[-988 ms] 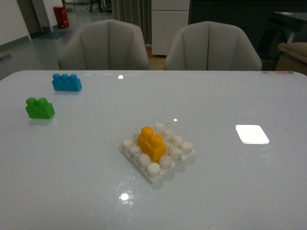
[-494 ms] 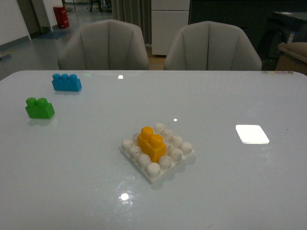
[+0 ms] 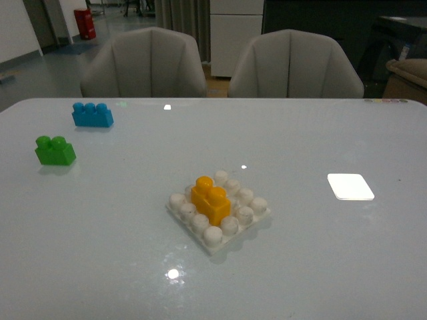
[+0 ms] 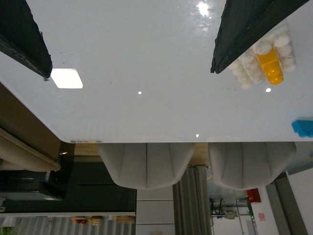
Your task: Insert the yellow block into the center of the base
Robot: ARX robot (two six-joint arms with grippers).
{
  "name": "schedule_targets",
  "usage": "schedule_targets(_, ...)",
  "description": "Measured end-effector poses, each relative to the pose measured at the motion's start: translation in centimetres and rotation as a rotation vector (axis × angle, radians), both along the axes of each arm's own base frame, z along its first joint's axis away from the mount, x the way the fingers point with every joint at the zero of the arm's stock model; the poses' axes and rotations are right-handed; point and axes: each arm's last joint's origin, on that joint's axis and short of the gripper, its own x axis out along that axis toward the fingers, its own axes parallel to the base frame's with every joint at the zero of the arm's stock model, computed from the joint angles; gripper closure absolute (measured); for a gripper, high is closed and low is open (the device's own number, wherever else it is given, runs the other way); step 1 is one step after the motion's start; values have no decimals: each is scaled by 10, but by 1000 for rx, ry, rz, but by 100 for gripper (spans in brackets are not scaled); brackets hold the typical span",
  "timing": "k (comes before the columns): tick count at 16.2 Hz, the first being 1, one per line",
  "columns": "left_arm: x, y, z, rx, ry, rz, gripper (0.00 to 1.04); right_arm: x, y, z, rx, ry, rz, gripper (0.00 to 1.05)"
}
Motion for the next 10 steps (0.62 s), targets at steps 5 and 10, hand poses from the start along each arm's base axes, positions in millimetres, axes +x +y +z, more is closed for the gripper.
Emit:
schedule_targets(5,0,0,0,0,-1,1,48,0,0,0,0,0,0,6)
schedule_targets(10,0,0,0,0,-2,1,8,0,0,0,0,0,0,6)
